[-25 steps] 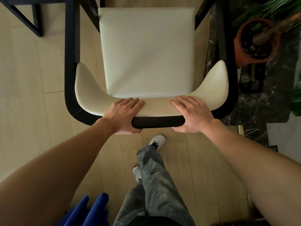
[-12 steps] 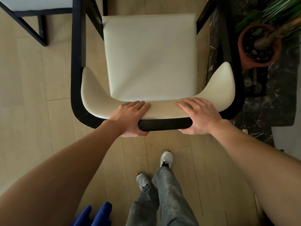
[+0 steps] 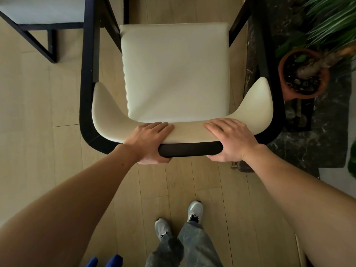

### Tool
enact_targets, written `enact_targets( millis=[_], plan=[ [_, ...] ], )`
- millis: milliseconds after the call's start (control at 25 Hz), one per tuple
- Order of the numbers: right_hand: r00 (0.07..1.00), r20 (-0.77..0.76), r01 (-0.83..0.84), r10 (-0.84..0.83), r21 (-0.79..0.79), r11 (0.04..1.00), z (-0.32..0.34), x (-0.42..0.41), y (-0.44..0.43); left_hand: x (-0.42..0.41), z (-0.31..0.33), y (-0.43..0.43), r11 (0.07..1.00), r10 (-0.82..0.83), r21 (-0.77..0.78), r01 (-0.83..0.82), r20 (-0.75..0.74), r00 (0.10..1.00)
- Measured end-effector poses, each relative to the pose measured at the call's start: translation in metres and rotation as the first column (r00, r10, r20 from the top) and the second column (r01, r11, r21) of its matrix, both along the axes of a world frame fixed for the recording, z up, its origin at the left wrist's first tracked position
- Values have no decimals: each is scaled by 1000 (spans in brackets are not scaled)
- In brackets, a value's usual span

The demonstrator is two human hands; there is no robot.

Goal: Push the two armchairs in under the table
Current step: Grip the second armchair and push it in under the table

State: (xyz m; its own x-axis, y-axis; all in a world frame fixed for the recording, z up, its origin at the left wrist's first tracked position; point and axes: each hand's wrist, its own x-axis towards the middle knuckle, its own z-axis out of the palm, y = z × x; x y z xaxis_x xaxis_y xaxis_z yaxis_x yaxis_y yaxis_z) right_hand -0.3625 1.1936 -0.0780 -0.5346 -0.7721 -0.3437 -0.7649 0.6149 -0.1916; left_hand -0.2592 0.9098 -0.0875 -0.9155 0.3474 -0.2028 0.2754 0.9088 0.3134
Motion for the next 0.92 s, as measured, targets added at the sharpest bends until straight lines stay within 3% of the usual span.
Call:
enact_targets(
  millis=[920],
  plan=[
    [995, -42, -93, 93, -15, 996, -7, -169, -39, -149, 0, -30, 993, 95, -76, -93, 16, 995]
  ],
)
